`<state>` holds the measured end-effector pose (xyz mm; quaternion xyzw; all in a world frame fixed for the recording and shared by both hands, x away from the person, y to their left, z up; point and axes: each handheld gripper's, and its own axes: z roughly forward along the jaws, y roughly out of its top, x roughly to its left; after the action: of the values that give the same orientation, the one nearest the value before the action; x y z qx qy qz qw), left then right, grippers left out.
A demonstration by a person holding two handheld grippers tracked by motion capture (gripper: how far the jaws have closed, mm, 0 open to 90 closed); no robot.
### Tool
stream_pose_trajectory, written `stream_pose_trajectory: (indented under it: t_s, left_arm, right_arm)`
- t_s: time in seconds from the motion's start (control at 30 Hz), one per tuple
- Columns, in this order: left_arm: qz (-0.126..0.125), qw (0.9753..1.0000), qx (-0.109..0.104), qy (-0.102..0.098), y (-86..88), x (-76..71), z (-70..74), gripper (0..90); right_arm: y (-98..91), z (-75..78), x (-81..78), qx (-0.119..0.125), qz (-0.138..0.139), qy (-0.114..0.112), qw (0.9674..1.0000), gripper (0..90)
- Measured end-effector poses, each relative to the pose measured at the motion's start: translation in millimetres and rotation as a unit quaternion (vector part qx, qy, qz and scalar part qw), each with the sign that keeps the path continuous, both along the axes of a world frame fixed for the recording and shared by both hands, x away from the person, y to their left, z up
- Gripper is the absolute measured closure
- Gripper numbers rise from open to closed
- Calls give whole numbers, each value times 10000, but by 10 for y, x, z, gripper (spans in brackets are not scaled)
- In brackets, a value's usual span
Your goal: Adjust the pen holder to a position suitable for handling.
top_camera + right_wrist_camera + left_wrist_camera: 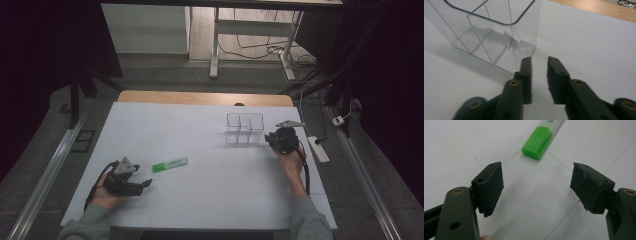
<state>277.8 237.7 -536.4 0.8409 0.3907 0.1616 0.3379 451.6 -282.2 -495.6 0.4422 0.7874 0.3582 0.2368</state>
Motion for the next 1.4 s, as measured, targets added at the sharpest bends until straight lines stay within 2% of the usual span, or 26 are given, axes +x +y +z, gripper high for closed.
stream_pose_trajectory:
  t_s: [0.13,0.43,0.63,1.4]
  left_arm:
    - [7,10000,1,-7,5,-2,2,262]
    - [15,10000,9,-7,7,0,0,262]
    - [8,10000,12,-3,6,2,-3,262]
    - [0,10000,23,-10,5,4,-4,262]
  right_arm:
    - [56,-14,57,-123,-23,15,9999,900]
    - [85,-17,140,-87,-27,6,10000,900]
    - [91,-26,168,-44,77,-17,10000,900]
    - [200,-42,185,5,213,-40,9998,900]
